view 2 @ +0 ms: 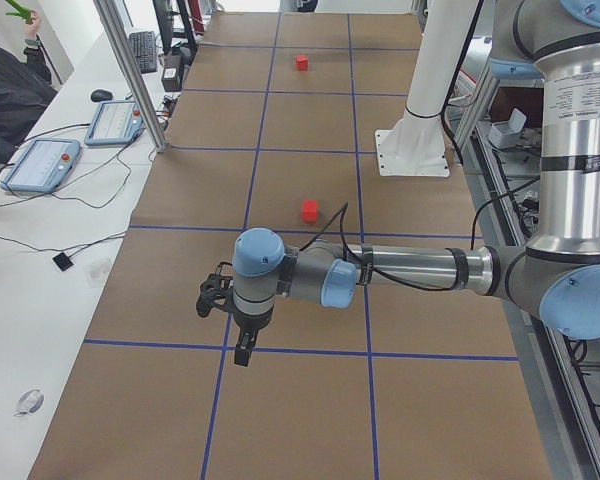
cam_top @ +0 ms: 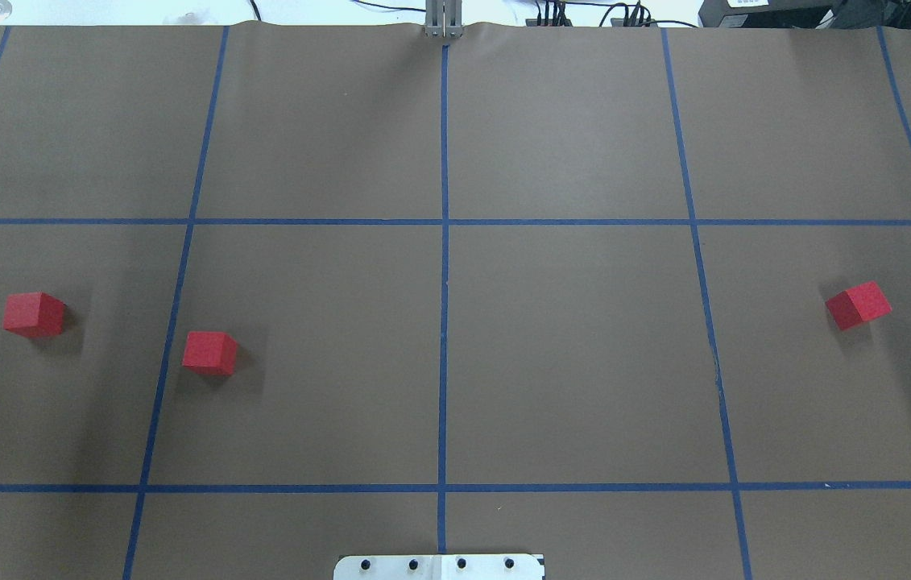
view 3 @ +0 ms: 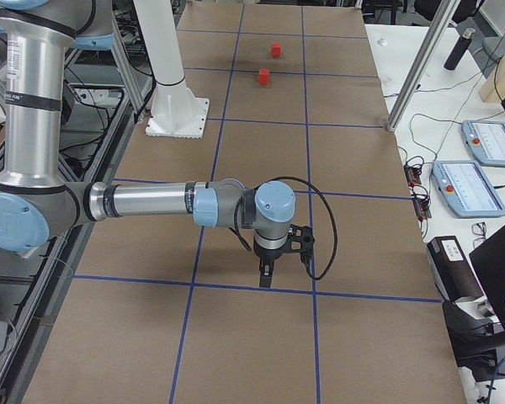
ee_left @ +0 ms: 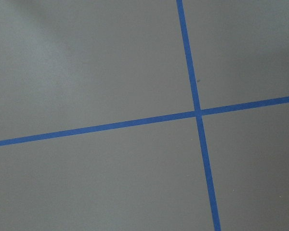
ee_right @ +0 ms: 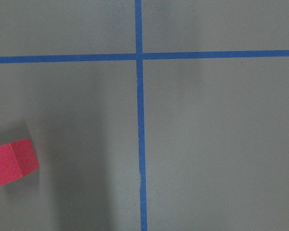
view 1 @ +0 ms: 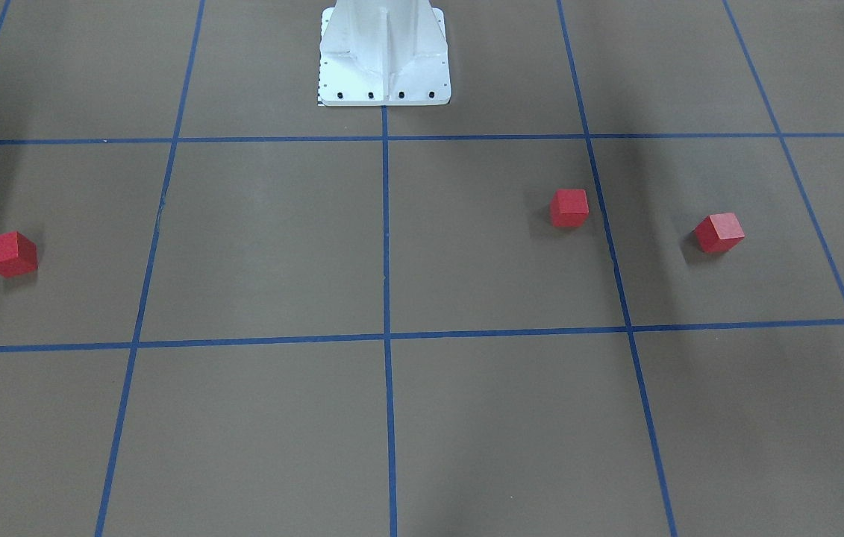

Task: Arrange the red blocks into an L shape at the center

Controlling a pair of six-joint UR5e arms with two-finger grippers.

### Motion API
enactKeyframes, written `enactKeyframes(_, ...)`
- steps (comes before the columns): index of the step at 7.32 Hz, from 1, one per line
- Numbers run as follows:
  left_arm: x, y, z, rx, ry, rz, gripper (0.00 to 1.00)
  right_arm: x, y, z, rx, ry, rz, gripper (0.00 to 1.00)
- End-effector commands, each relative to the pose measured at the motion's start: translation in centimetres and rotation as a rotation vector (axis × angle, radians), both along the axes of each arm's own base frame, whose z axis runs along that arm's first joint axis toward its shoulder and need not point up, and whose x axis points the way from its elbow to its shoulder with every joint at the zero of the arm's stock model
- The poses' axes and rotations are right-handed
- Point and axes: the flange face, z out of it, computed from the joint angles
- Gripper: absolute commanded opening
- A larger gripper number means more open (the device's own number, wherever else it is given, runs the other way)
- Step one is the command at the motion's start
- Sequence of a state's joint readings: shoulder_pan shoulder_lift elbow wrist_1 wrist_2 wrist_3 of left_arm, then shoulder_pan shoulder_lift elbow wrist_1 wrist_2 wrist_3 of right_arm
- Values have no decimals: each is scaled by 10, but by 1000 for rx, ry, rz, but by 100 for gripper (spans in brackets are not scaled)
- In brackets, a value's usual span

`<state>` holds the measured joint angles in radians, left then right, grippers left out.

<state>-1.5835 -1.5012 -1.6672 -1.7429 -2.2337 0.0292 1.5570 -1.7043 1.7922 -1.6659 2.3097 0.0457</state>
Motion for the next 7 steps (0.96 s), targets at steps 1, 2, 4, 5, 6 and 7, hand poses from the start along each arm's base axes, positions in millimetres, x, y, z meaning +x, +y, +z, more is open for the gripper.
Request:
enactKeyframes(1, 0, 0, -5, 10, 0, 0, 100, -1, 0, -5, 8, -11, 0, 99)
enactKeyframes(2, 0, -1, -6, 10, 0, 0, 100, -1, 0, -4, 4, -13, 1, 99)
enactKeyframes(4, 0, 0, -4, 5, 3, -1, 100, -1, 0, -7, 10, -14, 1, 99)
enactKeyframes(5, 2, -1, -5, 2, 9, -3, 100, -2, -1, -10, 16, -27, 0, 99)
enactKeyframes(6, 2, 0, -2, -2, 1, -4, 100, -2, 0, -10, 15, -42, 1, 99)
enactKeyframes(7, 2, -1, -8, 22, 11, -1, 100, -2, 0, -10, 15, -45, 2, 99)
